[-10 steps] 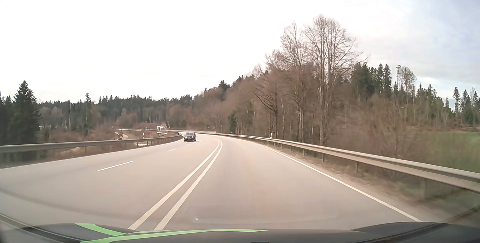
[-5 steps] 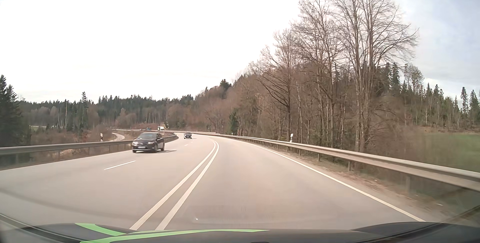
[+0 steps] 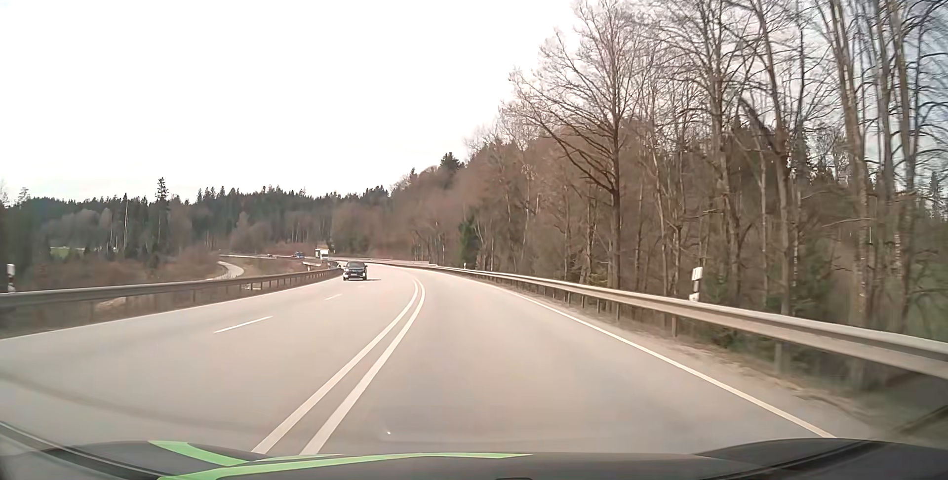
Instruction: Follow the waypoints while adhering to traffic rules and regulations
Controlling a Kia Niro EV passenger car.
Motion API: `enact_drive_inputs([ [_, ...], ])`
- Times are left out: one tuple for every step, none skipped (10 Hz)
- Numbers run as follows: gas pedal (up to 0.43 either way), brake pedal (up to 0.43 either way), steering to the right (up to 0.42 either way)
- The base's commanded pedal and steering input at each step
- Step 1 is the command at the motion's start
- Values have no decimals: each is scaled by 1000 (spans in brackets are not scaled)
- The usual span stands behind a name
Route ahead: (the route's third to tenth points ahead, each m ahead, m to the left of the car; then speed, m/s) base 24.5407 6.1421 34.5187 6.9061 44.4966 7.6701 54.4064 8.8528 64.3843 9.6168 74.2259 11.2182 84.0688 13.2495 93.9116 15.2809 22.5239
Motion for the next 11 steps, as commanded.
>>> enact_drive_inputs([
  [130,0,-7],
  [138,0,-8],
  [138,0,-9],
  [138,0,-10],
  [138,0,-11],
  [138,0,-11],
  [150,0,-11],
  [150,0,-11],
  [150,0,-11],
  [150,0,-11],
  [150,0,-12],
])
